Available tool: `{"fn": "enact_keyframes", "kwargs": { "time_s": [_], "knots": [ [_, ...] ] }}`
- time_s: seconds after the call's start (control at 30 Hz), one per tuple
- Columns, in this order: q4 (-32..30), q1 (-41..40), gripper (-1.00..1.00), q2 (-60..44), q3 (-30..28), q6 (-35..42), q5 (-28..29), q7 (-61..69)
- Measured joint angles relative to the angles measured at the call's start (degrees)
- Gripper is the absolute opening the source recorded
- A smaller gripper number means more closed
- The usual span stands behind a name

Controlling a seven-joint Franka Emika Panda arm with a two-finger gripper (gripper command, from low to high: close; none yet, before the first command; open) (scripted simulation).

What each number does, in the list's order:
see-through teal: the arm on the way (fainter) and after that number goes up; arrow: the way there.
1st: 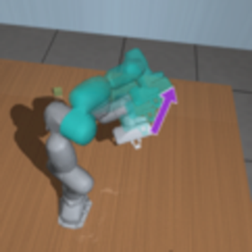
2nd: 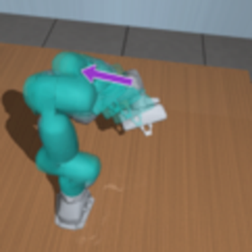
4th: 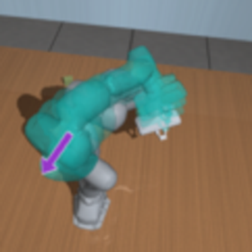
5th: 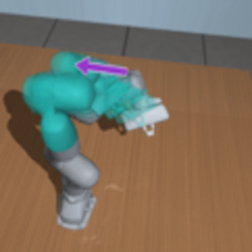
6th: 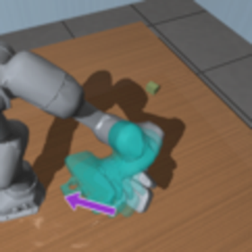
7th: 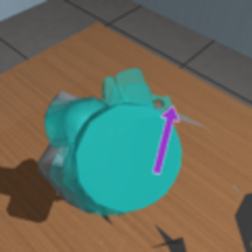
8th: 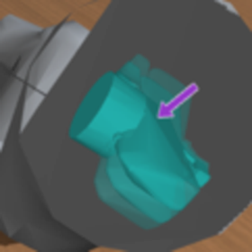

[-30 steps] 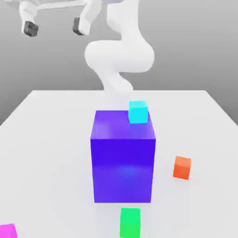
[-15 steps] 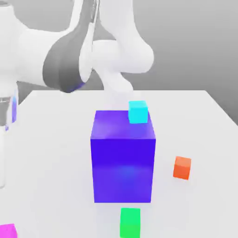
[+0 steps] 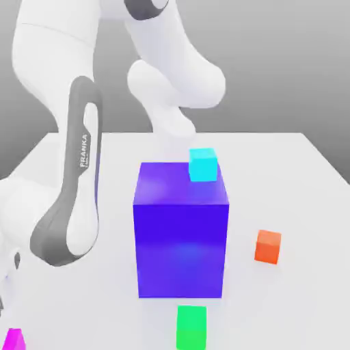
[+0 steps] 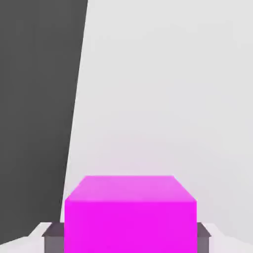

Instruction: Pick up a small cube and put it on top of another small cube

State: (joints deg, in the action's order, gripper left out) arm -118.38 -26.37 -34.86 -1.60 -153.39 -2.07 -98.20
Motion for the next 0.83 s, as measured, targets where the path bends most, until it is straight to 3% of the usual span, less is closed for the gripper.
{"fn": "enact_keyframes", "kwargs": {
  "time_s": [0.2,0.57,0.73,0.77,0.83],
  "knots": [
    [-2.0,0.6,-1.00,7.2,-0.1,5.2,0.4,0.0],
    [-23.0,12.8,-1.00,26.8,15.2,4.0,5.0,13.4],
    [-24.6,15.8,-1.00,20.2,14.2,-3.8,10.3,11.3],
    [-24.6,16.2,1.00,19.1,13.7,-4.9,11.0,10.8],
    [-24.6,16.2,1.00,19.1,13.7,-4.9,11.0,10.8]
  ]
}}
